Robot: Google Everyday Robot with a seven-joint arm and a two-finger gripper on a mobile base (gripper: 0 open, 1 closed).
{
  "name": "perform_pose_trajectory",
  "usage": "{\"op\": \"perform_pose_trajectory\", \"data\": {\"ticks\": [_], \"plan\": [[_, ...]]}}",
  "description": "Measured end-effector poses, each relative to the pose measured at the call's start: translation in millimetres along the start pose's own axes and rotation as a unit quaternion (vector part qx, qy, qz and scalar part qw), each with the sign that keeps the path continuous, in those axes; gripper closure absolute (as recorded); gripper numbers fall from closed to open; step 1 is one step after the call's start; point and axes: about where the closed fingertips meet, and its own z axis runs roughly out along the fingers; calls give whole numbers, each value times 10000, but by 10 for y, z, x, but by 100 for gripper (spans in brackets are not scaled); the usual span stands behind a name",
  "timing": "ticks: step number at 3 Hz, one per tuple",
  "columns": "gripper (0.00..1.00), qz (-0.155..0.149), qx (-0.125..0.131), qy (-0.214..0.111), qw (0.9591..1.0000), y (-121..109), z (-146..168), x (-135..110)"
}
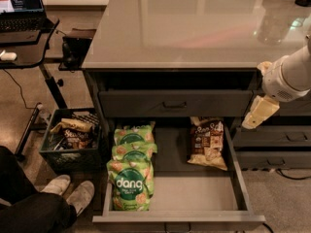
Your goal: Pick brown chip bag from middle drawer and place on counter
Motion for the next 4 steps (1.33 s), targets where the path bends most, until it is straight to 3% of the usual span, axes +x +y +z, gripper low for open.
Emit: {"op": "perform_pose_trajectory", "data": {"ticks": [1,2,4], "plan": [[0,13,39,-80,10000,-78,128,44],[0,165,56,-38,9998,-1,320,89],[0,692,-70,-58,9976,294,1052,291]]}}
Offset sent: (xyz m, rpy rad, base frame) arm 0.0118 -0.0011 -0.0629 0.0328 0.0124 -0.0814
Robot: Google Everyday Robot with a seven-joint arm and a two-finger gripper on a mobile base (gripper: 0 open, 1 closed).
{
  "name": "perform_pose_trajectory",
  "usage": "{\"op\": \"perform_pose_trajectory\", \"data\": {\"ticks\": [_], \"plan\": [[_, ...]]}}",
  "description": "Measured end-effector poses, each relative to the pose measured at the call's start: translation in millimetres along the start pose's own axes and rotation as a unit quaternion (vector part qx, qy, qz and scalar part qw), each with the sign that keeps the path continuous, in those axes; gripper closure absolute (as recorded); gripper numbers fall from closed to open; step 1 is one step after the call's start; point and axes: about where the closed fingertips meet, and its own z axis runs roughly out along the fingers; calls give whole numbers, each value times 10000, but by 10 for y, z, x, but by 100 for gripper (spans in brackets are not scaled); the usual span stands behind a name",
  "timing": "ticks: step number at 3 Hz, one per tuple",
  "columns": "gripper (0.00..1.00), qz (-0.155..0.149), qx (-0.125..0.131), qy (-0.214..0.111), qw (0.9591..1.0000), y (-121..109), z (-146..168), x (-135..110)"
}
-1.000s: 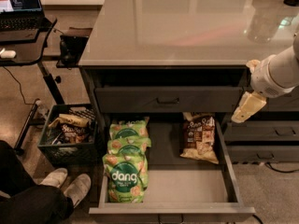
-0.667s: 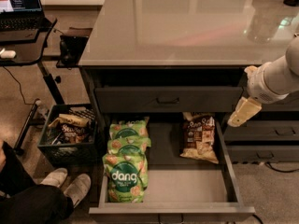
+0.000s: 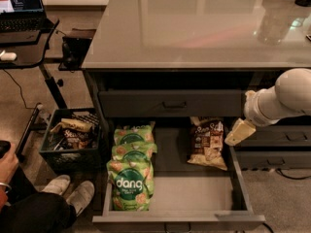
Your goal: Pick brown chip bag from middle drawer and place on counter
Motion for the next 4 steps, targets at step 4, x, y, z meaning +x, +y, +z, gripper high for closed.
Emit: {"op": "perform_pose_trajectory", "data": {"ticks": [4], "plan": [[0,502,-837,-381,9945,213,1488,230]]}}
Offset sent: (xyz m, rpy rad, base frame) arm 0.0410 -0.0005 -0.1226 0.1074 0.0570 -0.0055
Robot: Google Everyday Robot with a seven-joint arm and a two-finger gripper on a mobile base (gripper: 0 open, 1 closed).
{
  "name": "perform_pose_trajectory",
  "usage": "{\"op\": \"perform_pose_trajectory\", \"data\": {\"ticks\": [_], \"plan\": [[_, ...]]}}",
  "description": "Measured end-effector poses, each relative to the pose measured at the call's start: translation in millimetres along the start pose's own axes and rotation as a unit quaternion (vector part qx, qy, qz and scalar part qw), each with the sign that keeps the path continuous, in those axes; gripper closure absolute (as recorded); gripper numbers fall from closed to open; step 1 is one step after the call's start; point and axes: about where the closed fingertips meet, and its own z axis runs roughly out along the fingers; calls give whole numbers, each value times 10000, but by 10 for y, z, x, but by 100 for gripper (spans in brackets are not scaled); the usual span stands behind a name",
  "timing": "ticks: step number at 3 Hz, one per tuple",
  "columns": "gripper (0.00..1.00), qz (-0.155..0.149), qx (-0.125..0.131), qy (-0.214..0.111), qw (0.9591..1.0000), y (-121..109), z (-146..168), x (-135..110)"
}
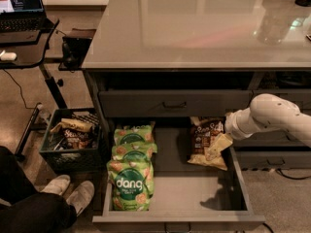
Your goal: Pick brown chip bag from middle drawer and place on counter
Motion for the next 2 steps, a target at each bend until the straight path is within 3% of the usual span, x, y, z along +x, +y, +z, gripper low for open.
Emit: {"op": "perform_pose_trajectory", "data": {"ticks": [1,2], "plan": [[0,3,-4,0,10000,2,6,1],[0,330,1,-68,9994,-100,364,154]]}}
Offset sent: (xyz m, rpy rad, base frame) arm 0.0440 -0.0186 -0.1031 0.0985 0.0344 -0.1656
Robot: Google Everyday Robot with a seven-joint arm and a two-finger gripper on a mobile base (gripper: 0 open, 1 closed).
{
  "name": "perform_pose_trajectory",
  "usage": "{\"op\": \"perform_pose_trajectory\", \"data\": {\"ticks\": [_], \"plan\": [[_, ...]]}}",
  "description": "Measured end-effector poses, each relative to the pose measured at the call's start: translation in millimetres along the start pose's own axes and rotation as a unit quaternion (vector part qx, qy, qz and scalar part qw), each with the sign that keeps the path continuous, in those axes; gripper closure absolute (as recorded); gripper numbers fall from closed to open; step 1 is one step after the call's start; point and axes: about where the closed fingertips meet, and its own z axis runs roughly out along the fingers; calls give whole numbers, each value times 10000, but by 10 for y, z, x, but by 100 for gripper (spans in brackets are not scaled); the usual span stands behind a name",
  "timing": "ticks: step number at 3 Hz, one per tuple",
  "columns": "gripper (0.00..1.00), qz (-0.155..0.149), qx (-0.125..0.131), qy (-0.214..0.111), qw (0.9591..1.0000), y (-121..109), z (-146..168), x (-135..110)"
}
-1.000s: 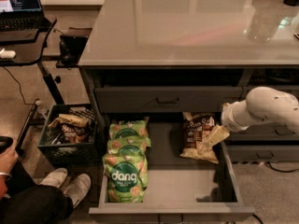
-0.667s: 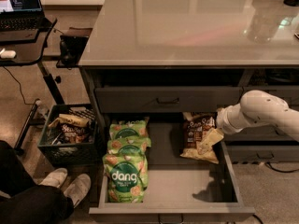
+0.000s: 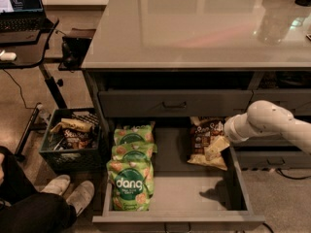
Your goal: Pick brown chip bag from middle drawer and place on counter
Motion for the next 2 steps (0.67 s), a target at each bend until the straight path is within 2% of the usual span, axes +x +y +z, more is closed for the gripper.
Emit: {"op": "perform_pose_trajectory", "data": {"ticks": [1,2], "plan": [[0,281,5,-59,9996,-96,305,130],[0,432,-43,-286,9986,-171,639,243]]}}
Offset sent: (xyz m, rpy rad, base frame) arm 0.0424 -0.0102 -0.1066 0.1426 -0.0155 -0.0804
